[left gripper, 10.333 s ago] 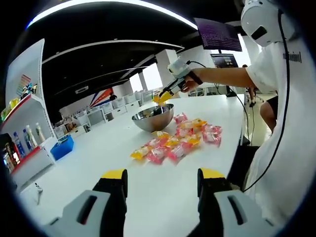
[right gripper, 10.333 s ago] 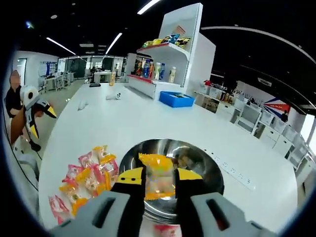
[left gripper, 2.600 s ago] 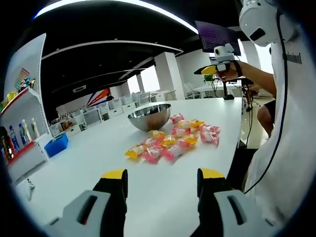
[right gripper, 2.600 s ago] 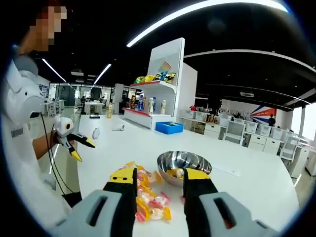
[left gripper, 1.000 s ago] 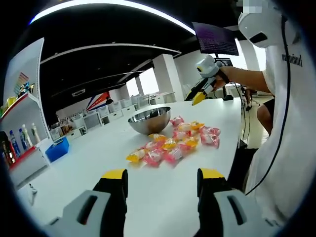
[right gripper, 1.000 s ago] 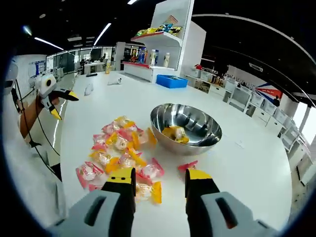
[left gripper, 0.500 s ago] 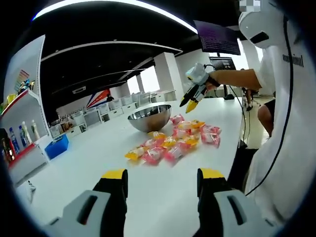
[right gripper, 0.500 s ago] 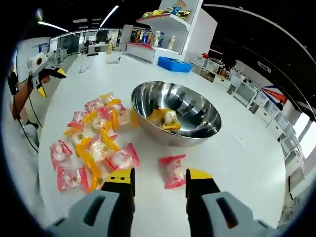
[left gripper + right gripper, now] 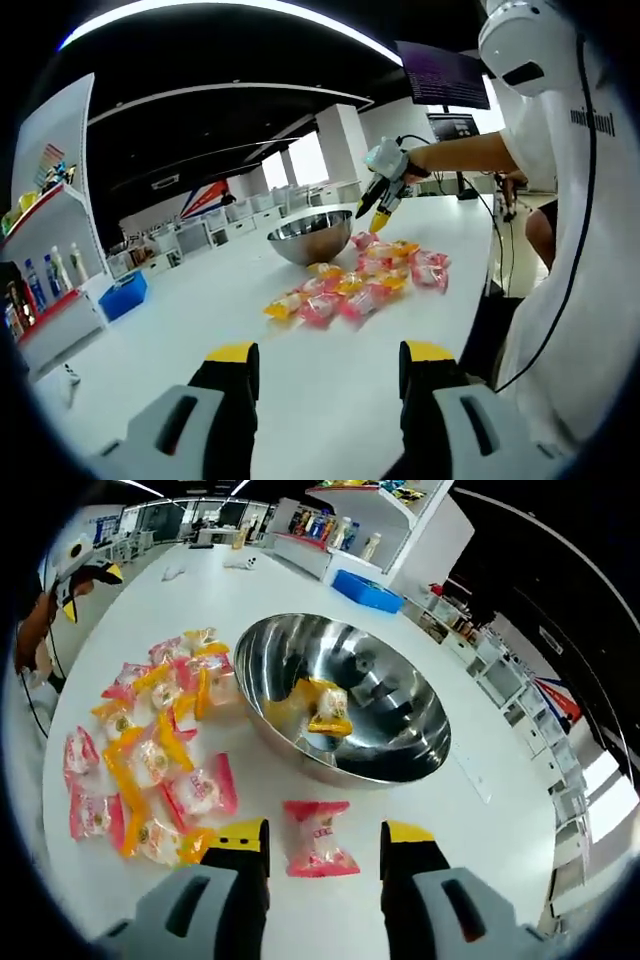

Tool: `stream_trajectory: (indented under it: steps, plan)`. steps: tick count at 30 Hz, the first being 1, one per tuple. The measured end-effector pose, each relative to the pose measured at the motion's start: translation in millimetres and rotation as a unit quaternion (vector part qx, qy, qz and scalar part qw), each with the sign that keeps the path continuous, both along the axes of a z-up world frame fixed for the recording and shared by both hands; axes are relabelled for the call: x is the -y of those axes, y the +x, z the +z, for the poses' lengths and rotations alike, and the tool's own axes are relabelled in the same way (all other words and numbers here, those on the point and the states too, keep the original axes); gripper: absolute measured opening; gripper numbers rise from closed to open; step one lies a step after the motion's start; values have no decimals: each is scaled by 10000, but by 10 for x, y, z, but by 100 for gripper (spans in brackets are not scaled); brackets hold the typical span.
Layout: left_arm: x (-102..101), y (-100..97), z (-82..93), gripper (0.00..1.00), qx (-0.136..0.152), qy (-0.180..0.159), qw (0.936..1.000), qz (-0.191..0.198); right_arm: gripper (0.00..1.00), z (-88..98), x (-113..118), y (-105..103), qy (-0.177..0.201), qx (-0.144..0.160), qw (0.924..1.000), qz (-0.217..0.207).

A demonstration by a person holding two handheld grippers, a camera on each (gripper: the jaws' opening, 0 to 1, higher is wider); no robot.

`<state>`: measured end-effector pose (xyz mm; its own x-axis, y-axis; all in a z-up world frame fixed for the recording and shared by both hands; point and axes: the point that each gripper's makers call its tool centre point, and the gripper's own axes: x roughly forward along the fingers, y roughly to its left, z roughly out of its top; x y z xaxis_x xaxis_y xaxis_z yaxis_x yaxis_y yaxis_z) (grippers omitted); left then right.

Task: Pick up the marshmallows scattered on the table and place them into the bowl on the table

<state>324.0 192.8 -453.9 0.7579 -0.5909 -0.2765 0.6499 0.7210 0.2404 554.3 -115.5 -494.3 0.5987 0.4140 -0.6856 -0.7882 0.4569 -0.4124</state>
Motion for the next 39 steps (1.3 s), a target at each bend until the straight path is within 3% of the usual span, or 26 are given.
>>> stream_trajectory:
  steps: [13,22,31,35,39]
  plan:
    - [-85,-31,14,57,-17,39,9999,122,36,-221,-35,95,-212,-171,9996,103]
    - [-103,-33,0,57,-45,50,9998,173,19,-212,-30,144,-162,-160,9997,-5]
    - [-101,-45,29,57,9,57,9998,182,8,-164,-19,166,-6,-67,9999,-144]
    - [-91,-67,67,57,72,45,9998,165,8,-132,4,165,75,-59,9997,-223]
    - [-82,-66,64,57,80,61,9999,134,18,-95,22,112,159,-50,9996,-248]
